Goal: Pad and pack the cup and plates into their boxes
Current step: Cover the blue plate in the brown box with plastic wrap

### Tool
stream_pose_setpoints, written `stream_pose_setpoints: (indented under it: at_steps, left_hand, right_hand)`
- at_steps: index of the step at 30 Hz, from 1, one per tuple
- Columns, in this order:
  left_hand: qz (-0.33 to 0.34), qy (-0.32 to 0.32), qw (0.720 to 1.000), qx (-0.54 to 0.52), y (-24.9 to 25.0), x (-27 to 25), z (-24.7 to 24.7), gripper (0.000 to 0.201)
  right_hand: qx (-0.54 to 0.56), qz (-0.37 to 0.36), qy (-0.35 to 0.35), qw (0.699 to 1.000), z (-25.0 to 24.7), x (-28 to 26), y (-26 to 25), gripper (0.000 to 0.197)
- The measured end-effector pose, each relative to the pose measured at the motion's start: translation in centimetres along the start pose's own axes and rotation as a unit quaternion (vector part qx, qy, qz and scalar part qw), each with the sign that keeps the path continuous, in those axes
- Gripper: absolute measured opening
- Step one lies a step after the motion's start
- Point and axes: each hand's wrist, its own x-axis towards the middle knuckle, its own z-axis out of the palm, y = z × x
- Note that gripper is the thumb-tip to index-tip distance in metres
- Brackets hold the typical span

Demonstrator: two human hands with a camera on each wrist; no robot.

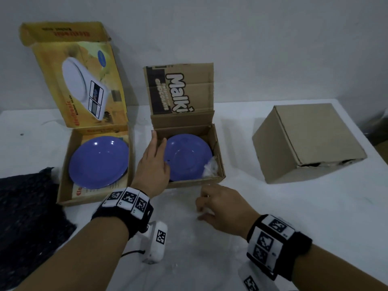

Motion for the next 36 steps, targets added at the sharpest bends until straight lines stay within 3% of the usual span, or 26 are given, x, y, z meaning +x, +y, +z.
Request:
stream_pose_setpoints:
  at_steps: [3, 5, 9, 12, 15, 18, 22, 28, 33, 36]
  left_hand:
    - [0.001, -0.002, 1.0, -0.004, -0.2, 0.2, 0.2, 0.064]
    - [0.005, -0.006, 1.0, -0.004, -0.4, 0.4, 0.2, 0.065]
    - [0.009, 0.005, 1.0, -0.013, -0.7, 0.3, 0.4, 0.061]
    - [0.003, 0.005, 1.0, -0.021, -0.8, 0.3, 0.4, 0.06]
    - [0.012, 0.013, 1.0, -0.02, -0.9, 0.4, 0.5, 0.059]
    - [0.014, 0.013, 1.0, -0.013, -0.8, 0.2, 0.5, 0.059]
    - [0.002, 0.001, 0.999, 0.032, -0.1, 0.1, 0.2, 0.061]
    - [-0.021, -0.013, 0.993, 0.114, 0.6, -0.1, -0.3, 0.062]
    - [-0.021, -0.02, 0.993, 0.111, 0.6, -0.1, -0.3, 0.061]
    - [-0.026, -0.024, 0.993, 0.116, 0.6, -0.2, -0.4, 0.059]
  right_hand:
    - [0.058, -0.017, 0.05, 0.997, -2.0, -0.1, 0.0, 0.015]
    - [0.142, 0.035, 0.087, 0.985, -3.5, 0.2, 0.4, 0.008]
    - [0.248, 0.134, 0.187, 0.941, -5.5, 1.7, 1.5, 0.036]
    - [0.291, 0.189, 0.265, 0.9, -6.3, 3.2, 2.4, 0.025]
    - [0.325, 0.219, 0.265, 0.881, -6.7, 4.5, 2.9, 0.012]
    - [0.336, 0.213, 0.277, 0.875, -6.7, 5.8, 3.2, 0.026]
    - [0.208, 0.224, 0.256, 0.917, -6.5, 7.5, 4.1, 0.041]
    - [-0.014, 0.132, 0.269, 0.954, -5.8, 10.2, 5.4, 0.022]
    - [-0.178, 0.093, 0.219, 0.955, -6.4, 11.8, 6.4, 0.02]
    - [-0.289, 0.093, 0.146, 0.942, -6.0, 12.6, 6.5, 0.009]
